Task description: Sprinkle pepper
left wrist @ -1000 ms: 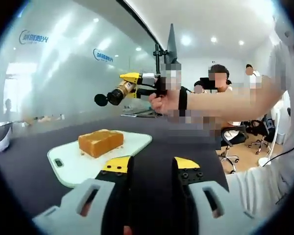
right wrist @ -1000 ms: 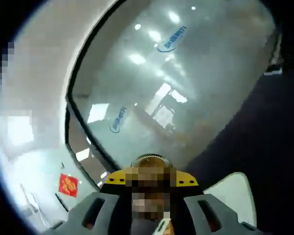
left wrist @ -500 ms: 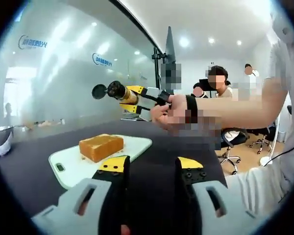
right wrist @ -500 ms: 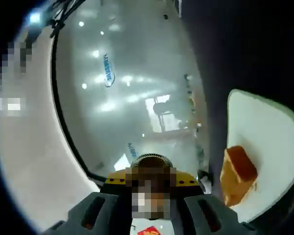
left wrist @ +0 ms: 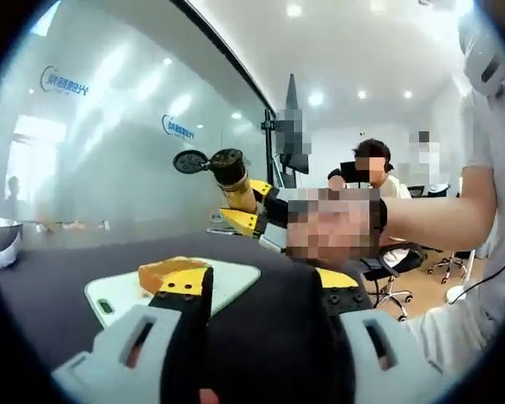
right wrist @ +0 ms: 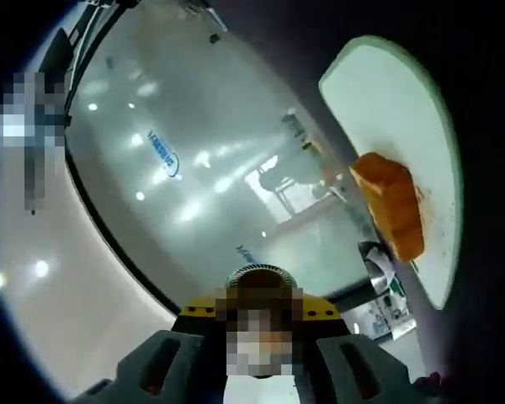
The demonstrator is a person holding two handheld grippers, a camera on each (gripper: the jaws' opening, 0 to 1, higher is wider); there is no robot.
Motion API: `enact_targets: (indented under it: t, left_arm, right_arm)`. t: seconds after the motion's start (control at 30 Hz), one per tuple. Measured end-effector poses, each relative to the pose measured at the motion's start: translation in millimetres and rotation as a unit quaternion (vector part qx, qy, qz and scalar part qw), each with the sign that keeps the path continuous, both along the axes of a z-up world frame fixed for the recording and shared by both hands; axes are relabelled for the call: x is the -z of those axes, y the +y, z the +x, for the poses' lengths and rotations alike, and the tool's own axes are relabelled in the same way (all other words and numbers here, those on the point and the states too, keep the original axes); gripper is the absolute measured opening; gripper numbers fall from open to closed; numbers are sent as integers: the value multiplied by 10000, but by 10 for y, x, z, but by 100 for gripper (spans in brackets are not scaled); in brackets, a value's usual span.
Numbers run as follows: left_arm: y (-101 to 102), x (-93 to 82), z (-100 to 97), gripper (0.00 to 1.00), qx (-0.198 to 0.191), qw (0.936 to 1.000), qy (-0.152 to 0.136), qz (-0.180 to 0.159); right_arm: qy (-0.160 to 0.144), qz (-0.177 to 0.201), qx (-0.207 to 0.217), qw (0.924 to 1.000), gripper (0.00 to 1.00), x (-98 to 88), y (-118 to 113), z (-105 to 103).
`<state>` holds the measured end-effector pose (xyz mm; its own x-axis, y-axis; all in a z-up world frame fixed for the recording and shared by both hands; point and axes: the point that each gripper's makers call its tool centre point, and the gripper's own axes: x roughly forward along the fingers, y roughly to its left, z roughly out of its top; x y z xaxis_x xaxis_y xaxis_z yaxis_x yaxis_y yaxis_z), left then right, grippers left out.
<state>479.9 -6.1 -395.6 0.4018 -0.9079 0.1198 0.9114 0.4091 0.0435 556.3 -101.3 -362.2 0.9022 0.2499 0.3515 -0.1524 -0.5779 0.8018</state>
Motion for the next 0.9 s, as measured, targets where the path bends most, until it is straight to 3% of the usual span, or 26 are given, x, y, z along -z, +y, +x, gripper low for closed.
enact_targets:
  t: [0.07,0.27,0.33,0.4,0.47,0.67,0.9]
  left_arm:
    - [6,-25,22,40,-31,10000,3,-45]
    - [-29,-253,75,41,19,9994,-120,-329]
    - [-27,-382,126,41,3,9987,-143,-493]
    - [-12,-595,137,41,70,9958,-147,-899]
    - [-4,-687,171,41,35,9954,-188,-944]
    - [-80,-761,232,40,78,9947,-188,-1010]
    - [-160,-865,151,35,263,9918,-369,-1193]
  right_arm:
    - [-5,223,-62,9997,22,4,45,-25]
    - [-163,331,-402,9985,22,-75,311,-161]
    - [-193,340,-473,9981,22,-109,373,-212]
    - [-221,331,-553,9977,22,-130,446,-260]
    - [-248,380,-674,9967,22,-146,528,-312]
    - [-306,452,-878,9946,22,-187,698,-383]
    - [-282,497,-1038,9930,22,-175,802,-417]
